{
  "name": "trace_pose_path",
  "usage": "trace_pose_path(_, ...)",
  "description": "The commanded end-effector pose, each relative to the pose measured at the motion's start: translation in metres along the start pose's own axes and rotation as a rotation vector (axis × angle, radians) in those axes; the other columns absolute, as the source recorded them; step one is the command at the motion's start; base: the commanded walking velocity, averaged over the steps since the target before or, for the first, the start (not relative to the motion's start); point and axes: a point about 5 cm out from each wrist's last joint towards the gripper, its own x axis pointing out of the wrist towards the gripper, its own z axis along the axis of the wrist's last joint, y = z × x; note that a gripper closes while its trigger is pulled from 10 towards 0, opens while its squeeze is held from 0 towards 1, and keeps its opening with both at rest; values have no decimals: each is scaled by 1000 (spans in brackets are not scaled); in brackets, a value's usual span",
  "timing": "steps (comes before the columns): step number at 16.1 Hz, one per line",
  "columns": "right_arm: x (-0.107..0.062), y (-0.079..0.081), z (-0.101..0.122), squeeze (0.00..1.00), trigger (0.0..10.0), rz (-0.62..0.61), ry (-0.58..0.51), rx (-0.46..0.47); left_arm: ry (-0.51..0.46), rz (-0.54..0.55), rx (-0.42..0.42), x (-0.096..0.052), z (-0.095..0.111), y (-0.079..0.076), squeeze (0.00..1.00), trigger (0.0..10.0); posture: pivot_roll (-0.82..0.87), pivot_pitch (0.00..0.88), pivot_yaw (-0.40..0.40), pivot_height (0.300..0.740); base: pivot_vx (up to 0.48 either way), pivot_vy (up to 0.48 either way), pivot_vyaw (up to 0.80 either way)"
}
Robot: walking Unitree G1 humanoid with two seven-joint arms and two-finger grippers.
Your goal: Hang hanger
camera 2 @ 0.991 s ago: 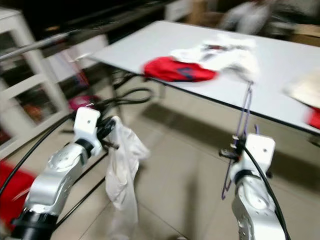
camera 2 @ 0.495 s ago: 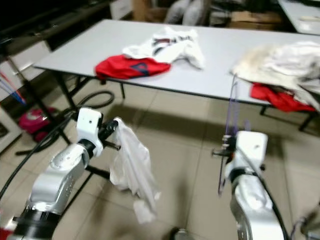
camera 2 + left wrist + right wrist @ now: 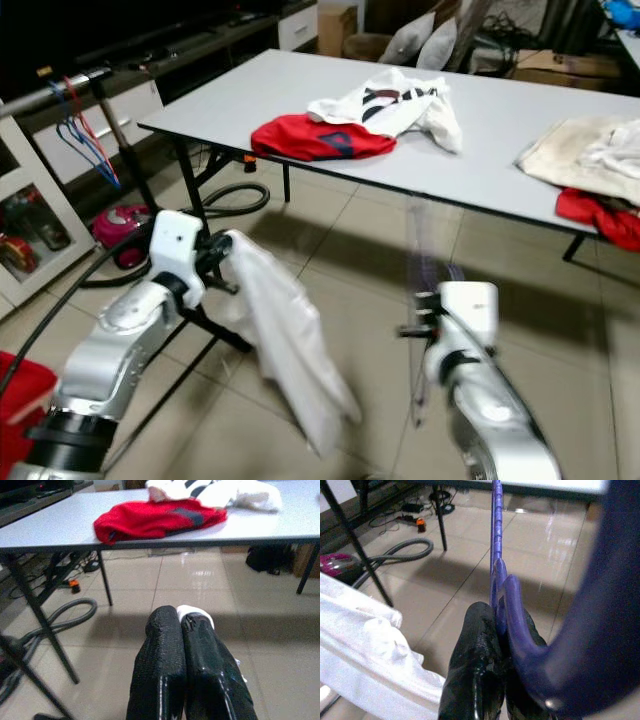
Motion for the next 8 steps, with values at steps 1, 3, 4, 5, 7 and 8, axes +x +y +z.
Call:
trace_pose_path(1, -1, -4, 3, 0, 10000, -16, -3, -2, -40, -10, 12, 3, 10, -2, 0, 10000, -35, 0, 97, 740, 0, 390, 0)
trace_pose_path(3, -3, -5, 4, 0, 10000, -29, -2, 13, -40, -17, 12, 6, 10, -3, 0, 10000, -42, 0, 106, 740, 0, 394, 0)
trace_pose_path(4, -3, -6, 4, 0, 10000, -33, -2, 15, -34, -13, 3, 7, 10, -3, 0, 10000, -43, 0, 107, 740, 0, 0, 0)
trace_pose_path(5, -3, -6, 5, 0, 10000, -42, -6, 10, -46, -17, -18, 7, 11, -4, 0, 10000, -43, 0, 107, 740, 0, 0, 0)
trace_pose_path(7, -2, -4, 13, 0, 10000, -25, -53, 3, -78, -21, 2, 9, 16, -5, 0, 10000, -41, 0, 106, 740, 0, 0, 0)
trace_pose_path(8, -2, -2, 22, 0, 10000, 9, -109, -5, -85, -25, -1, 10, 19, -6, 0, 10000, -37, 0, 105, 740, 0, 0, 0)
